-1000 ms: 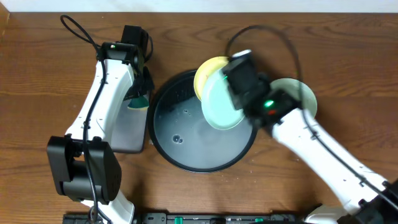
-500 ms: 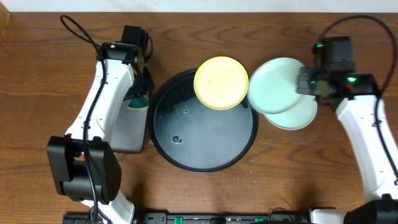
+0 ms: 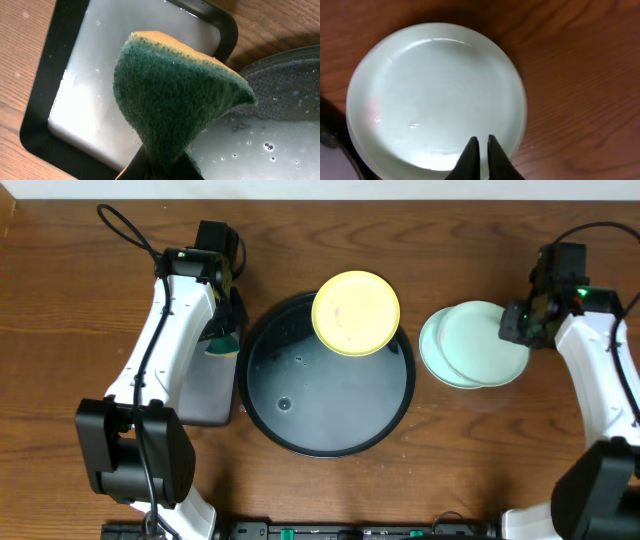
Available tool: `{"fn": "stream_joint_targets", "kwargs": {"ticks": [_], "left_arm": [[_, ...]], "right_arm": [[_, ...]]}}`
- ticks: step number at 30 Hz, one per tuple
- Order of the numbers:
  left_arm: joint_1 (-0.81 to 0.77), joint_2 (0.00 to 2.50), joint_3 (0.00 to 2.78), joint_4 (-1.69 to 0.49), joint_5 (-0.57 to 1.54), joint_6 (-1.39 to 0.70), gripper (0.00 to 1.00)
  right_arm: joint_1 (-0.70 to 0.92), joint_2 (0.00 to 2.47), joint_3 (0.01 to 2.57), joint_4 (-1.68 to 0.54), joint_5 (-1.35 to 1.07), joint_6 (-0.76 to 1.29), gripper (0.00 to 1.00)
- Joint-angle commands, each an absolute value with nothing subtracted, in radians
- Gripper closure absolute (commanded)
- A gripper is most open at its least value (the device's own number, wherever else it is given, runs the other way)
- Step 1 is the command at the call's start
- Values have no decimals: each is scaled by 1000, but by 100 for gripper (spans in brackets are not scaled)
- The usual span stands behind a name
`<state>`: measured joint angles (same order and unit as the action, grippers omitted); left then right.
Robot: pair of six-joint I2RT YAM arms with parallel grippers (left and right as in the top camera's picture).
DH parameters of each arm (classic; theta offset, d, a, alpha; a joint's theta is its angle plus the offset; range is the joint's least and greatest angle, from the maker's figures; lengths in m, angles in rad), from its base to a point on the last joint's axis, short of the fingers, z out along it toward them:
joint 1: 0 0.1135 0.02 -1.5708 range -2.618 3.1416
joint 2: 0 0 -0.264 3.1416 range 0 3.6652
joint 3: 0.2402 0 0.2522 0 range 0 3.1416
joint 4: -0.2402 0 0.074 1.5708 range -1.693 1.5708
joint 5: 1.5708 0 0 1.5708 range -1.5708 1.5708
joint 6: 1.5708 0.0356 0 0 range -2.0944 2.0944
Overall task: Clean dirty plates on tray and stack at the side
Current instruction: 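Release the stacked plate and move right gripper to yellow plate rim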
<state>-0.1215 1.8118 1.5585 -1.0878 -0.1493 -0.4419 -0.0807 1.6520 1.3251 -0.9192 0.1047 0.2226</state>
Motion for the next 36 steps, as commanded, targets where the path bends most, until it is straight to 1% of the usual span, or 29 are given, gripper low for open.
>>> {"fn": "stream_joint_targets", "kwargs": {"ticks": [1, 7, 14, 18, 19, 22, 25, 26, 27, 28, 32, 36], "left_arm": [[-122, 1800, 1581, -1087, -168, -447, 92], [-122, 1800, 1581, -1086, -168, -447, 92], [-122, 1800, 1581, -1086, -168, -447, 92], [-122, 1800, 1581, -1083, -168, -447, 92], [-122, 1800, 1581, -1081, -168, -447, 92], [-122, 1800, 1581, -1074, -155, -448, 92], [-122, 1800, 1581, -1065, -127, -447, 92], [-122, 1800, 1581, -1061, -120, -447, 92], [-122, 1800, 1581, -1061, -120, -447, 92], [-122, 1800, 1581, -1060, -120, -447, 92], [-122, 1800, 1581, -1060, -120, -447, 92], [-122, 1800, 1578, -1061, -120, -447, 92]], "right_arm": [[-40, 1685, 1326, -922, 92, 227, 86], [21, 1689, 1328, -899, 4, 185, 81], [70, 1689, 1328, -826, -156, 184, 78], [107, 1689, 1328, -749, -265, 175, 77], [118, 1690, 1328, -736, -271, 175, 76], [154, 1713, 1357, -723, -271, 171, 68], [181, 1782, 1436, -760, -292, 135, 62], [190, 1827, 1488, -793, -299, 116, 59], [192, 1845, 1509, -806, -300, 107, 58], [195, 1919, 1595, -863, -301, 74, 53], [198, 2064, 1738, -936, -296, 43, 51], [198, 2169, 1780, -895, -297, 43, 52]]}}
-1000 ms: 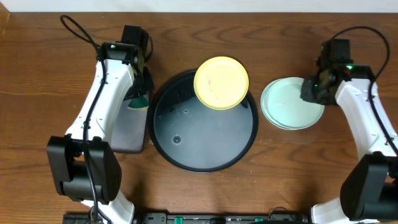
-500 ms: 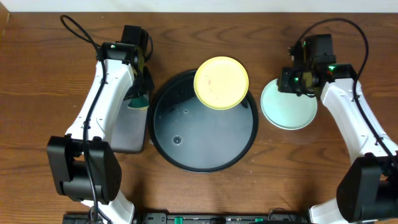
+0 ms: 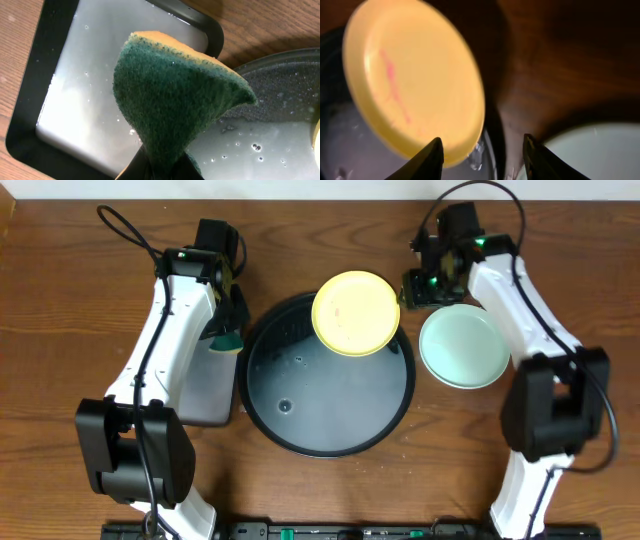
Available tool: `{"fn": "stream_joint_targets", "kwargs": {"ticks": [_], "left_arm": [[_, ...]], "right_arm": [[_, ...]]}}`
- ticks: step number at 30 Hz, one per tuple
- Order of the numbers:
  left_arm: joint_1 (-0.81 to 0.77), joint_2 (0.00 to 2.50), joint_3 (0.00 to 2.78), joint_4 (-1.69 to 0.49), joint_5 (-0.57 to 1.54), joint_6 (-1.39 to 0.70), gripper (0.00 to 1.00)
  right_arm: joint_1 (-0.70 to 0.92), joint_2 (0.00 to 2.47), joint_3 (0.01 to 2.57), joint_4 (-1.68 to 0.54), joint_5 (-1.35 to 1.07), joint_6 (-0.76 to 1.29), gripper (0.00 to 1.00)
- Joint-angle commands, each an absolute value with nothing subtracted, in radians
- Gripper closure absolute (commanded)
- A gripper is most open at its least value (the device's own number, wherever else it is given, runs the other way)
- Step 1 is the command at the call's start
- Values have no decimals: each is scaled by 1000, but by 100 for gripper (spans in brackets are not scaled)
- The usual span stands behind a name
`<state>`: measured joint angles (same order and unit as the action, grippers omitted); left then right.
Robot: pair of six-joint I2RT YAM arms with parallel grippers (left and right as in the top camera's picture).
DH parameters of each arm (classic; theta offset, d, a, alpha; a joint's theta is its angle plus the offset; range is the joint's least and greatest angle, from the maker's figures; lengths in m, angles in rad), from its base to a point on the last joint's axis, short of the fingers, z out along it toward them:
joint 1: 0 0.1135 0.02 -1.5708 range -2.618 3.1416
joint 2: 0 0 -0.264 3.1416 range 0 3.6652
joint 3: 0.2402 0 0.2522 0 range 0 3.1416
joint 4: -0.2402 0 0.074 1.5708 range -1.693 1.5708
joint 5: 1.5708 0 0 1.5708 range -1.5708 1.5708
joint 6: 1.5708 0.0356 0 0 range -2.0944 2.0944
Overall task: Clean dirty plates on tray and stack at the side
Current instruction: 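Release the stacked plate and move right gripper to yellow plate rim, then bring the sponge onto the yellow plate with the left gripper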
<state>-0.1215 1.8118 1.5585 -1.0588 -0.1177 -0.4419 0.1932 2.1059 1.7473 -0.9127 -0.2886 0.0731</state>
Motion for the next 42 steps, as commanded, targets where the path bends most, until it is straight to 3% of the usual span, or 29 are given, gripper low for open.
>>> {"fn": "stream_joint_targets", "kwargs": {"ticks": [1, 6, 8, 10, 12, 25, 33, 40, 42], "left_arm": [[-122, 1800, 1577, -1061, -120, -447, 92], [-122, 1800, 1576, -1057, -120, -447, 92], [-122, 1800, 1576, -1056, -120, -447, 92], [-122, 1800, 1576, -1056, -120, -447, 92], [-122, 1800, 1576, -1056, -120, -447, 92], [-122, 1800, 1576, -1056, -120, -447, 92], [-125, 1801, 1575, -1056, -77, -451, 92], [-137, 1801, 1575, -1052, -52, -451, 92], [-145, 1801, 1575, -1044, -52, -451, 92]], "right_arm": [[198, 2187, 1780, -878, -297, 43, 52], [199, 2244, 1780, -830, -315, 31, 56], [201, 2258, 1780, -821, -328, 24, 62], [206, 2266, 1780, -819, -331, 24, 76], [210, 2266, 1780, -819, -331, 25, 99], [250, 2139, 1781, -907, -367, 38, 99], [364, 2135, 1733, -979, -205, 281, 99], [400, 2136, 1616, -966, -230, 400, 99], [401, 2136, 1606, -967, -253, 398, 93]]}}
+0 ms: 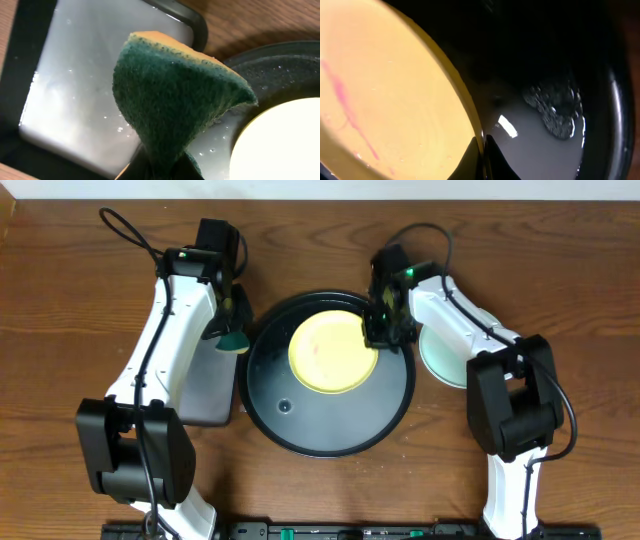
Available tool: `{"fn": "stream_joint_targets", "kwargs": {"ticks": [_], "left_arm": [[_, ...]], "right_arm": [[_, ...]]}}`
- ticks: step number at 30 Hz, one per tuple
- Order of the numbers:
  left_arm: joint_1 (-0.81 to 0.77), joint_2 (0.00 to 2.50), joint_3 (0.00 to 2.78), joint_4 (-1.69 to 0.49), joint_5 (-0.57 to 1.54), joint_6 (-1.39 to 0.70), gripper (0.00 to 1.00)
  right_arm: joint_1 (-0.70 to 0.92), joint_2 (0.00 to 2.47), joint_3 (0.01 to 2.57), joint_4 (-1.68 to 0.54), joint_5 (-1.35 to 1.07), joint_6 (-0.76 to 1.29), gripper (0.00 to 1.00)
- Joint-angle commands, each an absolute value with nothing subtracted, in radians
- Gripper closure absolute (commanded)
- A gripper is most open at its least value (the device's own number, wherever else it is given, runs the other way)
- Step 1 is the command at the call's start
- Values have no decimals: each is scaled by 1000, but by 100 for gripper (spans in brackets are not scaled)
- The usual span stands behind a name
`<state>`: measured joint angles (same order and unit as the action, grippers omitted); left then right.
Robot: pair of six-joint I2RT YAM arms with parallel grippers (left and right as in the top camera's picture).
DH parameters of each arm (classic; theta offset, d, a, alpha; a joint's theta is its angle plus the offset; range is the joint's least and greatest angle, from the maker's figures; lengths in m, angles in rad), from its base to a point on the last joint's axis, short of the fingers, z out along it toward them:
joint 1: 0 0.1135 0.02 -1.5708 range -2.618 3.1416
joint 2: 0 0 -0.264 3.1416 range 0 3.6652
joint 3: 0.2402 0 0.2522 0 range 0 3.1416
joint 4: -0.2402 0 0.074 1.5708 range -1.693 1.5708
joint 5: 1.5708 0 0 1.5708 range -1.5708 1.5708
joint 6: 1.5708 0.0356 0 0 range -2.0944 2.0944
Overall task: Clean dirty plates on tray and stack at the side
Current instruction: 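Bring the sponge onto the yellow plate with the left gripper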
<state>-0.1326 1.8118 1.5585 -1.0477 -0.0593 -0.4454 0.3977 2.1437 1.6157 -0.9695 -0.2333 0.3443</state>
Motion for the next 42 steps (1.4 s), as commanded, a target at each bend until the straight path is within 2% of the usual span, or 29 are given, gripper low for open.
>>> {"fn": "stream_joint_targets", "kwargs": {"ticks": [1, 4, 9, 11, 15, 19, 24, 34, 42], "left_arm": [[-151, 1801, 1575, -1036, -52, -451, 92], [-171, 1801, 1575, -1021, -51, -451, 93], [-231, 1807, 1575, -986, -33, -451, 92], [-256, 1816, 1575, -972, -33, -451, 92], [-303, 1843, 1575, -959, -33, -451, 92], [-346, 1885, 1575, -952, -33, -451, 92], [-379, 1909, 1575, -947, -33, -451, 92], [-405, 1977, 1574, -902, -23, -451, 92], [-409, 2085, 1574, -879, 87, -451, 92]], "right_arm": [[401, 2136, 1606, -969, -266, 381, 87], [401, 2136, 1606, -958, -270, 367, 75], [401, 2136, 1606, -907, -265, 366, 69], [401, 2140, 1606, -905, -240, 389, 73], [401, 2149, 1598, -899, -229, 396, 86], [401, 2149, 1575, -878, -229, 396, 89], [401, 2149, 1521, -826, -230, 397, 98], [401, 2149, 1471, -776, -244, 396, 99], [401, 2149, 1471, -769, -244, 396, 99]]}}
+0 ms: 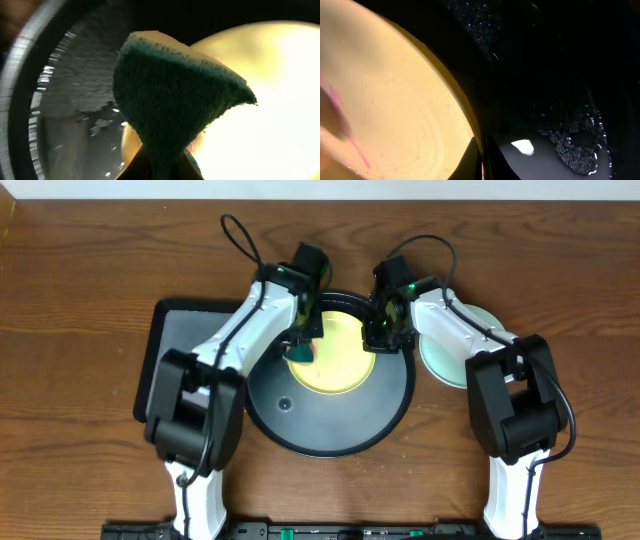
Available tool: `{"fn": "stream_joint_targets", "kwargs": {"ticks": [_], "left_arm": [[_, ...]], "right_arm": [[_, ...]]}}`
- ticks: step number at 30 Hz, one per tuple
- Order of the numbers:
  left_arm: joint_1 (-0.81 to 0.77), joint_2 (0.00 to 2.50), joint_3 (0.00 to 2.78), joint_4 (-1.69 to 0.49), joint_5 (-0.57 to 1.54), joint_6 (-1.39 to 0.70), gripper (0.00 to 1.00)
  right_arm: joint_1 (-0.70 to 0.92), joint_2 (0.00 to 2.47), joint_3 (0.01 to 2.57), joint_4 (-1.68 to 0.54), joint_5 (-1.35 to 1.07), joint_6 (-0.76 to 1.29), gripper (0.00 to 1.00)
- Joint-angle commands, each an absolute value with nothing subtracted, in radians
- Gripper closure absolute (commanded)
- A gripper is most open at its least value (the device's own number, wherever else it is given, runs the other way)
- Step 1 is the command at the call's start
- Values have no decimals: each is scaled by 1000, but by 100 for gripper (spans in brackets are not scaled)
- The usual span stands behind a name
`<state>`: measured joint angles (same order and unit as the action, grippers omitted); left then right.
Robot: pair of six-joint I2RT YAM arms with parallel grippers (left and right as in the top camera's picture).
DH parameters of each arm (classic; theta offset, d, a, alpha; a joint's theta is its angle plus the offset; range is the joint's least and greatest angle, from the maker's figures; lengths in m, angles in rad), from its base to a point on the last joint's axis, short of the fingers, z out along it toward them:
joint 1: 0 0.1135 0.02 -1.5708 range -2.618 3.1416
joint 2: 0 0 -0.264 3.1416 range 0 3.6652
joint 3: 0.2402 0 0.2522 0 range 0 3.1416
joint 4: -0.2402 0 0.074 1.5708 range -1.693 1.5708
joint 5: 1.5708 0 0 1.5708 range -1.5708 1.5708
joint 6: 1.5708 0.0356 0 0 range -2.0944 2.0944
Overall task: Clean dirty plates on tray and stack at the side
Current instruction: 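Bring the sponge onto the yellow plate with the left gripper, then scrub the yellow plate with the sponge while right gripper holds its rim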
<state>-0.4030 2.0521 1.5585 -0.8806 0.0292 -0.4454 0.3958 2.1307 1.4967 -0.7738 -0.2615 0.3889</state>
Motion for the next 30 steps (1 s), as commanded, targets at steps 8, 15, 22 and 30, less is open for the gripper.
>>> {"fn": "stream_joint_targets", "kwargs": {"ticks": [8, 15, 22, 30], "left_arm": [[-475, 2128, 1574, -879, 200, -448, 92], [-551, 2128, 1574, -854, 207, -446, 92], [-535, 2128, 1574, -849, -47, -498, 92], [-487, 2128, 1574, -974, -154, -649, 92]], "right_arm": [[401, 2149, 1471, -769, -243, 395, 99], [401, 2149, 1471, -767, -243, 396, 99], [401, 2149, 1471, -766, -243, 395, 99], [401, 2149, 1471, -766, -243, 395, 99]]}}
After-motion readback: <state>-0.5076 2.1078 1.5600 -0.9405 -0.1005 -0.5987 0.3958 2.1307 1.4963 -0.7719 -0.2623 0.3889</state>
